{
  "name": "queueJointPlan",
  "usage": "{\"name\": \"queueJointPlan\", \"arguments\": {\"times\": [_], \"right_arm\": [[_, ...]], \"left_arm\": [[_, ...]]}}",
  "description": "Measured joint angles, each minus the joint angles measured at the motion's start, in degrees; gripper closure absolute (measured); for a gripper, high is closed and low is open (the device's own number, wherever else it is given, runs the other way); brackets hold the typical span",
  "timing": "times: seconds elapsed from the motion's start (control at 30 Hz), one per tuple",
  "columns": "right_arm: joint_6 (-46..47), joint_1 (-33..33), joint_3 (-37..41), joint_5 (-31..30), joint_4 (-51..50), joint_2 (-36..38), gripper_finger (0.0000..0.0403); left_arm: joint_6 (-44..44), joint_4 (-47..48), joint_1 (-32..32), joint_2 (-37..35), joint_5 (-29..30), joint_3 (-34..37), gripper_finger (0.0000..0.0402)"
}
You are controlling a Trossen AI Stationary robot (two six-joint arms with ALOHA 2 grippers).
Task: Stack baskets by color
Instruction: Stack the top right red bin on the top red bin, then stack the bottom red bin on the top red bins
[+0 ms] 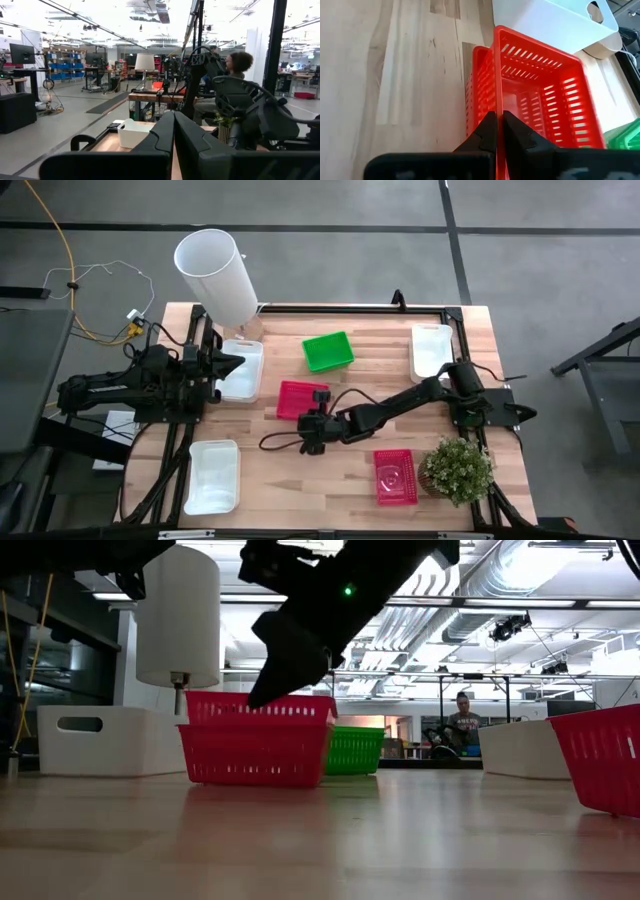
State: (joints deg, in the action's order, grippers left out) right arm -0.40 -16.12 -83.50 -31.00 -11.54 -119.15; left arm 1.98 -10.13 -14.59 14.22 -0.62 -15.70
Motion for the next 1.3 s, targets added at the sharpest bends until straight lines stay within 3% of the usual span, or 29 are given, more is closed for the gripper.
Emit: {"name": "queueJointPlan", "arguments": {"times": [0.27,0.37,0.53,0.73,0.97,1.13,1.3], "right_arm": [[0.57,0.02,0.0,-0.09,0.2,0.0,0.0388],[0.46,0.02,0.0,0.8,0.11,0.15,0.0352],[-0.11,-0.07,0.0,0.81,-0.72,2.44,0.026],[-2.45,-0.09,-0.02,-1.43,-8.44,7.7,0.0186],[4.5,0.81,0.51,-8.18,-26.0,13.02,0.0183],[7.35,0.35,14.77,-10.96,-18.84,21.13,0.0204],[13.75,0.55,33.64,-10.8,-4.4,35.92,0.0221]], "left_arm": [[0.0,0.01,0.01,0.0,-0.02,0.0,0.0401],[0.0,0.0,0.0,0.0,0.0,0.0,0.0401],[-0.02,0.0,0.0,0.0,-0.01,0.0,0.0401],[-0.02,0.0,0.0,0.0,-0.04,0.0,0.0401],[-0.02,0.02,0.0,0.0,-0.22,0.0,0.0401],[-0.04,0.37,0.01,0.0,-0.25,0.0,0.0401],[-0.48,1.84,0.0,0.0,-0.7,0.0,0.0401]]}}
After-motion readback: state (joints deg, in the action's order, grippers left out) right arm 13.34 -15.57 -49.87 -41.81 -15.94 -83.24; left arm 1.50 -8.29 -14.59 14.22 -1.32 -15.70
